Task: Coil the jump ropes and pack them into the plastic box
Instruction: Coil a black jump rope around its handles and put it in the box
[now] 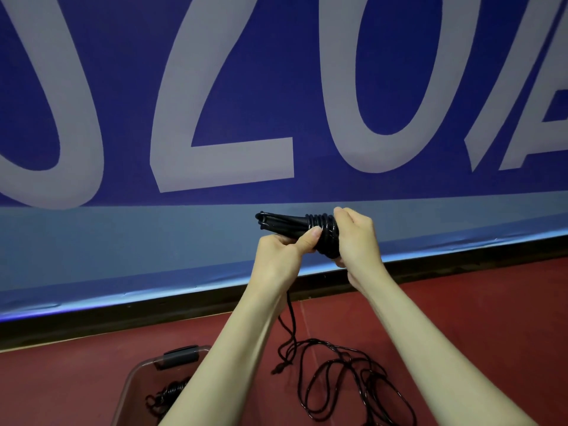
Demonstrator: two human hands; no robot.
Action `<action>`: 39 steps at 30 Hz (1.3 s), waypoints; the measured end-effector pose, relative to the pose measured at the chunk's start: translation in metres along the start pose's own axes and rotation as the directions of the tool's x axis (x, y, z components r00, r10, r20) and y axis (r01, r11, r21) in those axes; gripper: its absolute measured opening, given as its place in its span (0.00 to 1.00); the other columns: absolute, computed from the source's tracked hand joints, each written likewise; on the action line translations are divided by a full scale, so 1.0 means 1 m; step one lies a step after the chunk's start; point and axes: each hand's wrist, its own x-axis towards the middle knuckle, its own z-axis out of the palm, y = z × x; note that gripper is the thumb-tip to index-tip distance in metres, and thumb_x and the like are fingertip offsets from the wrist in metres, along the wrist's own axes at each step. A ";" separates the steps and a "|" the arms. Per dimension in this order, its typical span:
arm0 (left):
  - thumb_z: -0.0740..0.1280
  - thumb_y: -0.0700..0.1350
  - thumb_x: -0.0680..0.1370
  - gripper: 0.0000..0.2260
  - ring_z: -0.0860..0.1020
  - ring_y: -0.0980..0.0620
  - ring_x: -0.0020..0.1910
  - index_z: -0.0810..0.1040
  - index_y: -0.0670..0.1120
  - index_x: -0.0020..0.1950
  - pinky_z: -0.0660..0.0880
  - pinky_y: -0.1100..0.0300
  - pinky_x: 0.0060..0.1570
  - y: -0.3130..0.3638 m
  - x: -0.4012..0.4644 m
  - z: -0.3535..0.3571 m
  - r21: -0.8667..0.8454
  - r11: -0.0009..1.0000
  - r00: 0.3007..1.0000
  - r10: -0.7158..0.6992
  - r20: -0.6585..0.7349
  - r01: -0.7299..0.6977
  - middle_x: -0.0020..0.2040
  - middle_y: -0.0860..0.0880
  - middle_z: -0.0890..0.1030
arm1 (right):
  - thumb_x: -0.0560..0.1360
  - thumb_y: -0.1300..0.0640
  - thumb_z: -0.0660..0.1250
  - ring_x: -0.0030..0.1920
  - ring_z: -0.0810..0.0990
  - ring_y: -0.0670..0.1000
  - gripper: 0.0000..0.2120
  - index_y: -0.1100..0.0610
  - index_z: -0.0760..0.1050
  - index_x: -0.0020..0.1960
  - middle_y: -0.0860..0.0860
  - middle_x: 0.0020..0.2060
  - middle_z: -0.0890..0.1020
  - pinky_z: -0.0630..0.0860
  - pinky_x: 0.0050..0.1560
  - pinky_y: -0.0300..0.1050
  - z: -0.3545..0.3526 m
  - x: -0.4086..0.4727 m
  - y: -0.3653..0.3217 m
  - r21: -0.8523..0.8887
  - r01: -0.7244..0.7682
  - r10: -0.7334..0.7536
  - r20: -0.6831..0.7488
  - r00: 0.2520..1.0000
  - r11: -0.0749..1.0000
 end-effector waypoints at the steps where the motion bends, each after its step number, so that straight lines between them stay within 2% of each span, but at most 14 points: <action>1: 0.68 0.47 0.78 0.10 0.69 0.66 0.19 0.80 0.40 0.45 0.67 0.74 0.29 -0.002 0.001 0.001 0.000 1.000 1.000 0.025 0.000 -0.025 0.17 0.60 0.69 | 0.79 0.59 0.57 0.24 0.60 0.49 0.17 0.54 0.58 0.32 0.51 0.27 0.62 0.55 0.24 0.37 -0.002 0.000 -0.001 0.044 -0.064 0.063 0.028 0.998 0.997; 4: 0.70 0.47 0.77 0.09 0.77 0.68 0.34 0.83 0.42 0.47 0.68 0.70 0.42 -0.005 0.003 0.001 -0.011 0.995 0.995 0.096 -0.022 -0.096 0.32 0.59 0.81 | 0.78 0.61 0.56 0.19 0.56 0.47 0.13 0.55 0.62 0.34 0.51 0.25 0.62 0.52 0.22 0.34 -0.005 0.000 -0.007 0.154 -0.263 0.244 0.136 0.960 0.952; 7: 0.70 0.48 0.76 0.09 0.77 0.66 0.52 0.84 0.44 0.52 0.66 0.72 0.47 -0.007 0.003 0.000 0.063 0.986 0.987 0.155 -0.038 -0.153 0.48 0.54 0.84 | 0.78 0.61 0.55 0.18 0.54 0.46 0.13 0.56 0.62 0.35 0.50 0.22 0.63 0.51 0.21 0.33 -0.009 0.000 -0.010 0.198 -0.377 0.335 0.216 0.917 0.905; 10: 0.69 0.49 0.77 0.09 0.77 0.67 0.45 0.84 0.46 0.53 0.67 0.72 0.47 -0.007 0.003 -0.003 0.119 0.971 0.978 0.207 0.005 -0.206 0.50 0.56 0.84 | 0.78 0.61 0.55 0.18 0.54 0.46 0.13 0.56 0.62 0.34 0.50 0.21 0.63 0.51 0.21 0.33 -0.012 0.000 -0.013 0.206 -0.383 0.338 0.224 0.914 0.900; 13: 0.67 0.52 0.78 0.07 0.71 0.63 0.29 0.83 0.52 0.49 0.67 0.72 0.36 -0.005 0.003 -0.010 0.186 0.938 0.956 0.281 0.085 -0.292 0.38 0.57 0.83 | 0.78 0.62 0.55 0.17 0.55 0.45 0.14 0.57 0.63 0.33 0.49 0.19 0.64 0.50 0.21 0.33 -0.013 -0.001 -0.018 0.246 -0.331 0.285 0.204 0.936 0.911; 16: 0.66 0.51 0.79 0.08 0.66 0.57 0.29 0.82 0.48 0.48 0.66 0.67 0.34 -0.010 0.005 -0.023 0.161 0.951 0.944 0.219 0.245 -0.263 0.29 0.53 0.73 | 0.78 0.62 0.55 0.17 0.54 0.45 0.16 0.56 0.61 0.31 0.48 0.19 0.62 0.49 0.23 0.34 -0.019 0.002 -0.027 0.305 -0.279 0.219 0.215 0.952 0.911; 19: 0.69 0.57 0.75 0.14 0.64 0.54 0.32 0.77 0.49 0.36 0.61 0.63 0.36 -0.021 0.005 -0.039 0.160 0.970 0.879 0.086 0.469 -0.181 0.32 0.50 0.68 | 0.78 0.60 0.57 0.18 0.55 0.45 0.19 0.54 0.62 0.29 0.48 0.21 0.62 0.49 0.23 0.34 -0.028 0.002 -0.031 0.155 -0.264 0.195 0.360 0.912 0.952; 22: 0.68 0.53 0.74 0.11 0.69 0.55 0.35 0.73 0.49 0.35 0.66 0.66 0.40 -0.031 0.004 -0.051 0.130 0.987 0.805 0.001 0.593 -0.097 0.35 0.51 0.72 | 0.80 0.59 0.57 0.19 0.53 0.45 0.23 0.51 0.62 0.26 0.47 0.22 0.60 0.47 0.24 0.35 -0.030 -0.003 -0.031 0.038 -0.266 0.209 0.512 0.833 0.963; 24: 0.67 0.50 0.74 0.09 0.71 0.57 0.35 0.74 0.47 0.36 0.68 0.67 0.41 -0.037 0.004 -0.058 0.159 0.983 0.821 -0.014 0.570 -0.094 0.34 0.53 0.73 | 0.80 0.58 0.57 0.19 0.53 0.45 0.23 0.51 0.61 0.26 0.48 0.22 0.59 0.47 0.25 0.34 -0.030 -0.004 -0.034 -0.007 -0.246 0.209 0.550 0.809 0.969; 28: 0.67 0.38 0.68 0.02 0.70 0.58 0.30 0.77 0.40 0.40 0.68 0.70 0.32 -0.040 0.003 -0.067 0.130 0.991 0.874 -0.057 0.483 -0.008 0.31 0.52 0.72 | 0.80 0.58 0.59 0.21 0.55 0.47 0.21 0.51 0.61 0.29 0.49 0.23 0.60 0.49 0.26 0.36 -0.032 -0.005 -0.037 -0.281 -0.088 0.236 0.550 0.801 0.956; 31: 0.70 0.42 0.73 0.07 0.65 0.55 0.26 0.77 0.44 0.36 0.67 0.67 0.28 -0.026 0.004 -0.066 0.088 0.990 0.876 -0.137 0.463 0.108 0.30 0.49 0.65 | 0.79 0.59 0.59 0.22 0.56 0.49 0.20 0.51 0.59 0.29 0.49 0.23 0.60 0.50 0.26 0.39 -0.029 -0.007 -0.036 -0.453 0.046 0.240 0.553 0.798 0.891; 34: 0.71 0.48 0.75 0.09 0.64 0.54 0.29 0.79 0.48 0.36 0.62 0.61 0.33 -0.007 0.006 -0.065 0.394 0.914 0.931 -0.058 0.360 -0.095 0.31 0.45 0.66 | 0.78 0.58 0.59 0.23 0.55 0.50 0.20 0.52 0.58 0.30 0.50 0.24 0.60 0.51 0.27 0.42 -0.029 -0.005 -0.034 -0.575 0.143 0.238 0.536 0.810 0.806; 36: 0.72 0.46 0.75 0.06 0.71 0.56 0.33 0.82 0.46 0.39 0.67 0.60 0.39 0.003 0.005 -0.060 0.521 0.825 0.941 0.036 0.337 -0.218 0.35 0.44 0.77 | 0.77 0.56 0.60 0.24 0.58 0.50 0.19 0.53 0.59 0.30 0.49 0.23 0.61 0.55 0.27 0.43 -0.030 -0.004 -0.034 -0.661 0.195 0.228 0.498 0.837 0.724; 39: 0.72 0.45 0.74 0.04 0.77 0.56 0.37 0.82 0.49 0.39 0.75 0.56 0.42 0.014 0.002 -0.046 0.643 0.662 0.923 0.253 0.291 -0.384 0.37 0.53 0.81 | 0.76 0.56 0.60 0.29 0.60 0.53 0.17 0.55 0.59 0.31 0.51 0.27 0.64 0.59 0.33 0.45 -0.033 -0.002 -0.039 -0.718 0.206 0.154 0.401 0.903 0.665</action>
